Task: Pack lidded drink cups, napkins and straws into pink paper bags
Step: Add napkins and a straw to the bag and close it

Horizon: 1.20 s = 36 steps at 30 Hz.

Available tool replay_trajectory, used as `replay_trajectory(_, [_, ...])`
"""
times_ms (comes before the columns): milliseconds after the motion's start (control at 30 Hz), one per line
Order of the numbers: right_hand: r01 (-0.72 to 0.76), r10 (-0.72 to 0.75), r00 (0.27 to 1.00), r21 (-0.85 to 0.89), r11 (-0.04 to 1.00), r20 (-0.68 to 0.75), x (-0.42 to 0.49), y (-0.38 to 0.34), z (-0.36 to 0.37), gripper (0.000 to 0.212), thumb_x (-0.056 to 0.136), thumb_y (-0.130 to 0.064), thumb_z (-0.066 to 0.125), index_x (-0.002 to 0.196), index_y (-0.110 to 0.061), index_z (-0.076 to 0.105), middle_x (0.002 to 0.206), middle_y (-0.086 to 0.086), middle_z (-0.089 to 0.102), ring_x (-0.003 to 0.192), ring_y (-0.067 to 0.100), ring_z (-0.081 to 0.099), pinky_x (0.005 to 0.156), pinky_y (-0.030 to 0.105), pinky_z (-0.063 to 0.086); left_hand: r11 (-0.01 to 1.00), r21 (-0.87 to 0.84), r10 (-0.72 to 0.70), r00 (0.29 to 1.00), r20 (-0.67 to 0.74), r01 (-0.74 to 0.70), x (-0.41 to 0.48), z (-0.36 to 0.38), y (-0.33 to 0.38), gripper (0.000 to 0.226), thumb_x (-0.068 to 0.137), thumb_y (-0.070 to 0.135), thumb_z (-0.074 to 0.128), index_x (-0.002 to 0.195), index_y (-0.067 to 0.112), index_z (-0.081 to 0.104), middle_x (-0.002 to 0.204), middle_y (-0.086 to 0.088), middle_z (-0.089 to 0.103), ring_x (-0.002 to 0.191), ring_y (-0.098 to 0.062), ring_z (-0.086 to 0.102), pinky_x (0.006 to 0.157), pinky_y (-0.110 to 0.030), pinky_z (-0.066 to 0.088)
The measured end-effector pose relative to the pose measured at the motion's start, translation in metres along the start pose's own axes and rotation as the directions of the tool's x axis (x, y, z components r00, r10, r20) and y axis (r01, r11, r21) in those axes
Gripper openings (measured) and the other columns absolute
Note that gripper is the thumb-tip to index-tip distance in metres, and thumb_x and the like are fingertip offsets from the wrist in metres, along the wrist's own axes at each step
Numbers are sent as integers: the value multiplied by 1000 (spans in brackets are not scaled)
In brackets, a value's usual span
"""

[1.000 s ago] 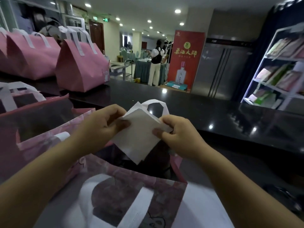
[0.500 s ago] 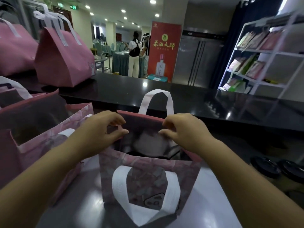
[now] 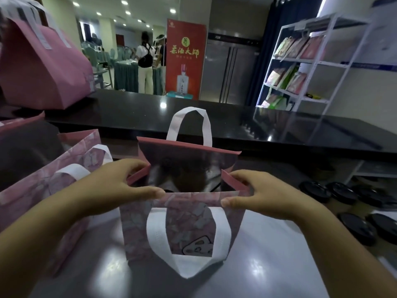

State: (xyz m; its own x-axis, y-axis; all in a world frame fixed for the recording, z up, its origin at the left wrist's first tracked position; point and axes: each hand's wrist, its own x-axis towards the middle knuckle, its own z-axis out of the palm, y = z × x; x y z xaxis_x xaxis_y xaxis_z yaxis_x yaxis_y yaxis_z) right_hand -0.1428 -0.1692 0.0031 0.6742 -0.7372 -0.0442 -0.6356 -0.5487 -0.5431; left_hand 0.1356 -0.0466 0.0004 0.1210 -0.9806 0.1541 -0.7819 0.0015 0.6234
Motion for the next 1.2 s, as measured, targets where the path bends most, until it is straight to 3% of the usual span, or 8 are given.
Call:
replay_trajectory(100, [6, -6, 1000, 2, 1000, 22, 3, -4, -3, 44, 66, -57, 70, 106, -47, 55, 101, -29, 56, 93, -2, 57, 72, 19, 53, 999, -19, 44, 997, 67, -43, -2, -2, 6, 48, 33, 85, 59, 77, 79, 40, 83, 58, 44, 84, 32, 42, 63, -6, 37])
replay_trajectory(400, [5, -34, 991, -218, 976, -130, 13, -17, 7, 18, 86, -29, 63, 104, -27, 64, 95, -11, 60, 84, 7, 58, 74, 30, 55, 989, 121, 92, 996, -6, -90, 10, 3, -9, 28, 74, 34, 72, 93, 46, 56, 92, 23, 60, 87, 4, 59, 70, -11, 44])
replay_trajectory(600, [-2, -177, 951, -579, 815, -253, 15, -22, 17, 12, 85, -36, 63, 83, -35, 51, 113, -4, 22, 105, 19, 16, 93, 35, 25, 872, 488, 130, 977, -171, -31, 10, 12, -11, 31, 75, 47, 66, 105, 48, 58, 111, 8, 20, 100, -13, 13, 96, -37, 23])
replay_trajectory(733, [30, -134, 981, -571, 821, -141, 20, -17, 8, 17, 85, -30, 61, 98, -40, 59, 153, -8, 1, 137, 24, -11, 104, 46, 6, 842, 531, 133, 990, -45, -89, 10, 1, -11, 32, 72, 60, 60, 103, 61, 51, 140, 14, -2, 131, -19, -9, 109, -50, 10])
replay_trajectory(833, [37, -83, 994, -502, 864, -69, 23, -20, -1, 18, 85, -32, 62, 100, -43, 60, 148, -9, 31, 136, 19, 16, 104, 44, 4, 851, 498, 145, 986, 88, -170, 16, -9, -10, 31, 72, 59, 59, 101, 62, 49, 148, 21, -1, 137, -11, -15, 111, -47, -5])
replay_trajectory(967, [83, -146, 984, -455, 887, -106, 23, -20, -5, 11, 86, -41, 62, 97, -42, 62, 114, -19, 52, 93, 4, 38, 93, 33, 16, 862, 449, 187, 970, 154, -237, 24, -16, -6, 26, 77, 47, 62, 95, 61, 50, 128, 26, 39, 122, -1, 34, 114, -40, 9])
replay_trajectory(1067, [132, -227, 962, -466, 875, -152, 26, -17, -2, 12, 85, -27, 64, 94, -36, 61, 99, -16, 59, 87, 9, 54, 88, 35, 41, 898, 341, 251, 960, 122, -278, 25, -17, -6, 35, 77, 32, 66, 84, 62, 48, 109, 26, 50, 98, 1, 49, 87, -19, 41])
replay_trajectory(1200, [140, -245, 946, -414, 899, -212, 29, -9, 4, 20, 84, -22, 66, 83, -33, 50, 81, -14, 59, 74, 11, 57, 67, 37, 55, 919, 285, 269, 962, 51, -272, 28, -12, -14, 44, 76, 21, 69, 83, 56, 43, 92, 29, 52, 84, 11, 51, 62, -7, 39])
